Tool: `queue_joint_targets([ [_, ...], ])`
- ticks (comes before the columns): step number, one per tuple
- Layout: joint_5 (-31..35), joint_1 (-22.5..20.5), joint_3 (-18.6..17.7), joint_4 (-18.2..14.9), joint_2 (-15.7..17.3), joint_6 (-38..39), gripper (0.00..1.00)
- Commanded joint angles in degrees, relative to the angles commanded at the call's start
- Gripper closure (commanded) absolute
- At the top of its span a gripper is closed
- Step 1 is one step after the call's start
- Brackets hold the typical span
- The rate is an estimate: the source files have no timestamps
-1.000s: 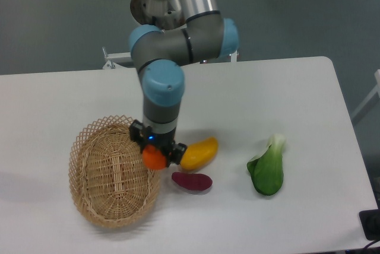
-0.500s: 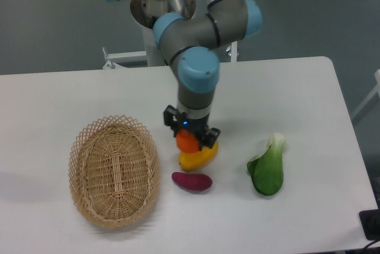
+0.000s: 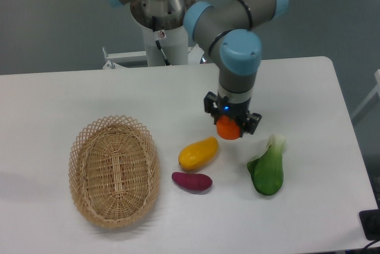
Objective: Pick up the orange from the basket
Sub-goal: 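Lift the held orange out of the basket and carry it past the mango, then hold the orange raised above the table near the bok choy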
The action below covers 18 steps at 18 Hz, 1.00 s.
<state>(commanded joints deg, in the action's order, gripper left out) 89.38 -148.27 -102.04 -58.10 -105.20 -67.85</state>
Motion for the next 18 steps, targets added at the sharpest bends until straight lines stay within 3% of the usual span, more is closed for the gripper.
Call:
queue_joint_targets([
  [4, 0.09, -0.62, -0.09, 3.86, -0.18, -0.62, 0.38],
  [18, 1.32, -0.88, -0.09, 4.13, -0.18, -2.72, 0.33],
])
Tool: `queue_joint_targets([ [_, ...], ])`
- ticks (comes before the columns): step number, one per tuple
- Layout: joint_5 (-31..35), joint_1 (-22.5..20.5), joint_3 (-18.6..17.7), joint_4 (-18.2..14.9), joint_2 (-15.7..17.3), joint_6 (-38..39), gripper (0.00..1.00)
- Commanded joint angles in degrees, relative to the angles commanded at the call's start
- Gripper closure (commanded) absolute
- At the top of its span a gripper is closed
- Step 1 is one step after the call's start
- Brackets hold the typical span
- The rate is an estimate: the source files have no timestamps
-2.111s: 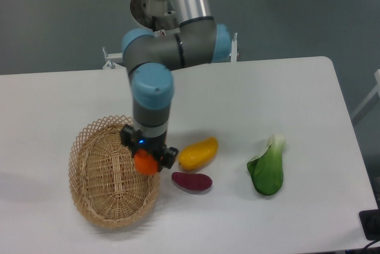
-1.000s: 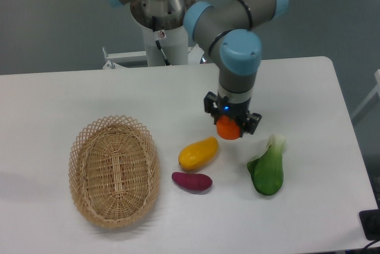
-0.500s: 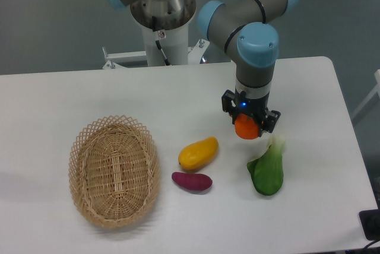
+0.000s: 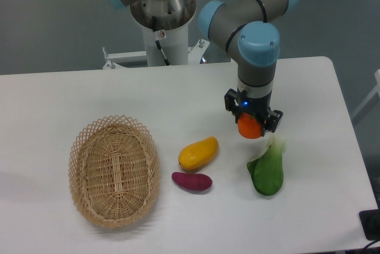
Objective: Pick up the orange from the basket
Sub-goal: 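Hold the orange raised above the table near the bok choy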
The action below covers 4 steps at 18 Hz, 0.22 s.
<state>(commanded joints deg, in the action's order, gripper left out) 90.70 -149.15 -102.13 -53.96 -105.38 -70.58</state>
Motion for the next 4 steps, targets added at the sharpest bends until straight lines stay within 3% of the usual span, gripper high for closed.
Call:
queue_joint_targets([
  [4, 0.00, 0.09, 0.00, 0.00, 0.00, 0.44, 0.34],
])
